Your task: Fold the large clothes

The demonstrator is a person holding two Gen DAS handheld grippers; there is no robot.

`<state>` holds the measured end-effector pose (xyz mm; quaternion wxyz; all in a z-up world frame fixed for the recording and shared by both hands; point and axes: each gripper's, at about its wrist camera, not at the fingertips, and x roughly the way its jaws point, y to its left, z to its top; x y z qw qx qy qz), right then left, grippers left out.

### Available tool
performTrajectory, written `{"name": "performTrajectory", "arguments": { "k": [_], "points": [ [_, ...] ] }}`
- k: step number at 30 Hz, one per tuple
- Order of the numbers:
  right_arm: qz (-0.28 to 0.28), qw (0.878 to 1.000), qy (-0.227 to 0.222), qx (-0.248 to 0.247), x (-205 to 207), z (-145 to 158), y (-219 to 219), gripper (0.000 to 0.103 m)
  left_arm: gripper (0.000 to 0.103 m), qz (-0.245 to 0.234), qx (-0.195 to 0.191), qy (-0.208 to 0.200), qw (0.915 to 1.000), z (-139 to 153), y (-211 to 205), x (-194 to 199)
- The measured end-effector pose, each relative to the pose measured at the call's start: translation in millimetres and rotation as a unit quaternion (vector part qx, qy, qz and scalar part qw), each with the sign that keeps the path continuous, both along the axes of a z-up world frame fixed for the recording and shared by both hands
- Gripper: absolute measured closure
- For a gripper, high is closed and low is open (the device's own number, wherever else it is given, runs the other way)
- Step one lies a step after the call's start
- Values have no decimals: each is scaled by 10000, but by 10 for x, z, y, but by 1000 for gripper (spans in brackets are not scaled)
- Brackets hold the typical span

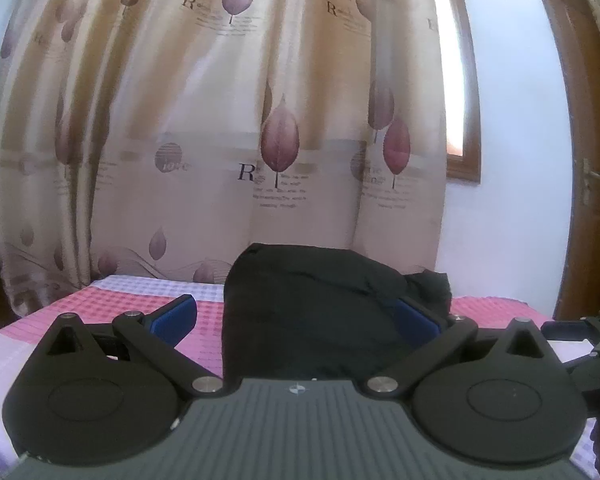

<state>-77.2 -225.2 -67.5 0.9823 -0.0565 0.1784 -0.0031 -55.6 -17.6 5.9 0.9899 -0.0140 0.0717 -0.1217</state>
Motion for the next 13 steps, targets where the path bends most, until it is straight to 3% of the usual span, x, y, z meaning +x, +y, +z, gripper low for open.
{"name": "performTrajectory", "arguments": {
  "k": [5, 13],
  "points": [
    [-54, 10000, -13, 17, -9, -3, -14, 0, 0, 144, 134, -125, 9997, -31, -74, -3],
    [-141, 9998, -76, 83, -36, 14, -33, 0, 0, 122, 208, -5, 9997, -72, -122, 35]
  ]
}}
